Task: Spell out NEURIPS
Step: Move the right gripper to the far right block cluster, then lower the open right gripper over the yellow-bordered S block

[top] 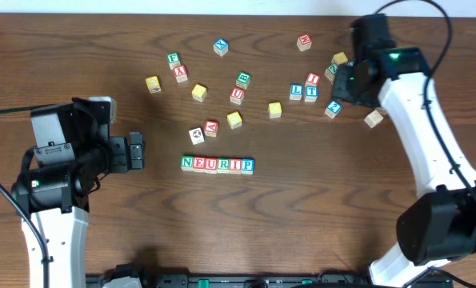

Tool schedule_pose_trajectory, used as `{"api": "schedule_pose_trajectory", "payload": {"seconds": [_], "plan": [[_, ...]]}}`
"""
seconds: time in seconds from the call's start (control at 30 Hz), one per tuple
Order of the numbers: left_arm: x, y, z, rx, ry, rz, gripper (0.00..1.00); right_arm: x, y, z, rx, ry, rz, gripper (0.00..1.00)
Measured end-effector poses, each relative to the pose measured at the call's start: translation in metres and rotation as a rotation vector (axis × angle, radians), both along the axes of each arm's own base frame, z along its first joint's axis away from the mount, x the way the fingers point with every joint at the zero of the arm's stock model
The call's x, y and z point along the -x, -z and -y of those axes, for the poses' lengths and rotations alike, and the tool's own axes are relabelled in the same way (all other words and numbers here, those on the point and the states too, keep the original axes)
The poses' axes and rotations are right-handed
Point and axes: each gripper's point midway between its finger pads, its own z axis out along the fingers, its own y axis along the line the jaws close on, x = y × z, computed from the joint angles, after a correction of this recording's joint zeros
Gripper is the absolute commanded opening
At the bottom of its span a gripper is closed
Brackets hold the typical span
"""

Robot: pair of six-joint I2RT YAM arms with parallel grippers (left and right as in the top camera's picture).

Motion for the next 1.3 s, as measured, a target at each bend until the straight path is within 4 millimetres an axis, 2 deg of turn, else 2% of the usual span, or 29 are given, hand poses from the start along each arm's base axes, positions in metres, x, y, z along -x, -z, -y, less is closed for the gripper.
{"api": "schedule_pose_trajectory", "payload": {"seconds": [0.2, 0.6, 0.87, 1.0, 1.1, 1.3], "plan": [[0.000, 0.000, 0.000, 0.000, 0.000, 0.000, 0.99, 0.001, 0.001, 0.020, -0.023, 0.005, -0.017, 0.51], [0.000, 0.000, 0.000, 0.000, 0.000, 0.000, 0.99, 0.003, 0.002, 0.019, -0.026, -0.029, -0.023, 0.52], [0.000, 0.000, 0.000, 0.000, 0.000, 0.000, 0.99, 0.005, 0.002, 0.032, 0.048, -0.025, -0.032, 0.55], [0.000, 0.000, 0.000, 0.000, 0.000, 0.000, 0.99, -0.003, -0.001, 0.040, 0.109, -0.057, 0.000, 0.61], [0.000, 0.000, 0.000, 0.000, 0.000, 0.000, 0.99, -0.013, -0.006, 0.047, 0.157, -0.068, 0.039, 0.61], [0.000, 0.000, 0.000, 0.000, 0.000, 0.000, 0.99, -0.022, -0.009, 0.065, 0.150, -0.066, 0.030, 0.63]]}}
